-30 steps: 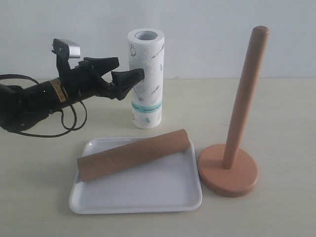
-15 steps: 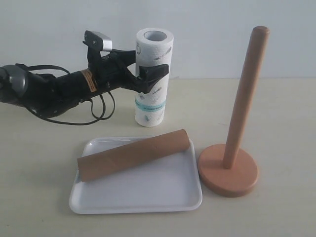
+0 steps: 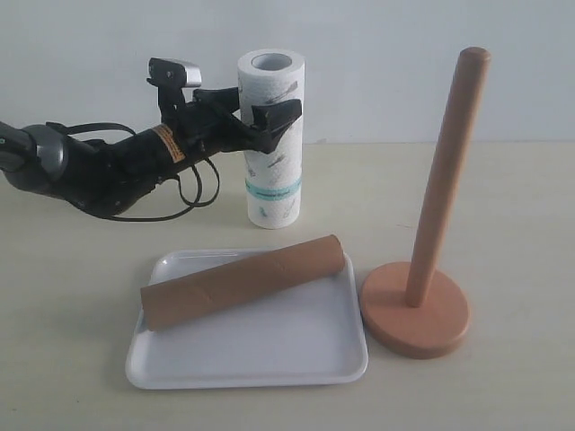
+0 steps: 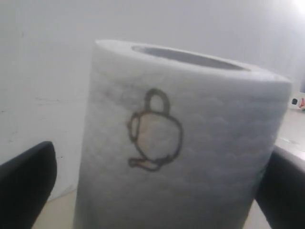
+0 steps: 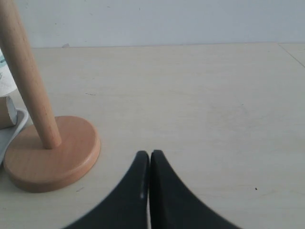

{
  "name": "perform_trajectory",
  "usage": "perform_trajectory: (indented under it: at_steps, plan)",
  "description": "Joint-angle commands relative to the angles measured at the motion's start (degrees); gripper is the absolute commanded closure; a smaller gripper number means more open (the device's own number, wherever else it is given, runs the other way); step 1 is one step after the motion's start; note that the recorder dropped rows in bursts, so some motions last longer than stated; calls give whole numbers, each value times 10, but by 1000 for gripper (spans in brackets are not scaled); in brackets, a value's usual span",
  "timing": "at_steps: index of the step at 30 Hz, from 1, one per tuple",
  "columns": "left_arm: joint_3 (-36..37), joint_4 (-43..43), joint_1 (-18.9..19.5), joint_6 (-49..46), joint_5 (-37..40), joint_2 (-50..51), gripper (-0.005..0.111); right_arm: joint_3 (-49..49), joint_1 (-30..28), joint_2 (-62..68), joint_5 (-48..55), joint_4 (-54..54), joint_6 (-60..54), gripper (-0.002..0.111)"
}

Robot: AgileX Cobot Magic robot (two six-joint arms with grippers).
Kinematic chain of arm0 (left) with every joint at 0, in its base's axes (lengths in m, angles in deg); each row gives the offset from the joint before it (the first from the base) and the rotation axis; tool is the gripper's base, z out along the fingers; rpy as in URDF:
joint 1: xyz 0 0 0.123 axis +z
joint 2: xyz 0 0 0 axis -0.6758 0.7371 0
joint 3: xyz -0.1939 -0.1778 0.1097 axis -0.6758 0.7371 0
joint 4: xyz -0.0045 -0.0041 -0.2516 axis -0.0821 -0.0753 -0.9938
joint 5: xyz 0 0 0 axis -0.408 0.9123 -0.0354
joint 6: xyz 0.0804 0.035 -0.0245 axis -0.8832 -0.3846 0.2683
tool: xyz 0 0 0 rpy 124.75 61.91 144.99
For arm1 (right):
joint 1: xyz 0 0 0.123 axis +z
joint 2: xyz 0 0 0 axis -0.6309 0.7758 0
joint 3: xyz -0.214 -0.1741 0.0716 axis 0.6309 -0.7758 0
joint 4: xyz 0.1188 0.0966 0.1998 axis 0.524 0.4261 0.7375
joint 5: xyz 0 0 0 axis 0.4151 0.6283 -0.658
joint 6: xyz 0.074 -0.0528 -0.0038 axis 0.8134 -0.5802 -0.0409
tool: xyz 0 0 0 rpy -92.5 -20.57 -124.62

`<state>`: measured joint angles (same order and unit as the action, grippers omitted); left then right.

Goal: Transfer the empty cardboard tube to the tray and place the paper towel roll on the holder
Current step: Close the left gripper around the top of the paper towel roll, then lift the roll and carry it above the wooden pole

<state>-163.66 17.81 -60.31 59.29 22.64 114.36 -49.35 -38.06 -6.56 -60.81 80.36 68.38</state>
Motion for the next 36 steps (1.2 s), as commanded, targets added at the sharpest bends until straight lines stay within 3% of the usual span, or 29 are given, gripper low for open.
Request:
perform_trajectory:
  at_steps: [1, 24, 27, 33, 36]
  plan:
    - [-5, -14, -2, 2, 6, 2, -3, 1, 1, -2, -2, -4, -1, 108]
    - [-5, -64, -22, 3, -18, 4, -1, 1, 1, -2, -2, -4, -1, 108]
    - [-5, -89, -22, 4, -17, 4, 17, 1, 1, -2, -2, -4, -1, 108]
    - [-5, -69, -22, 0, -18, 4, 103, 1, 1, -2, -2, -4, -1, 108]
    - [-5, -70, -22, -6, -20, 4, 100, 1, 1, -2, -2, -4, -1, 108]
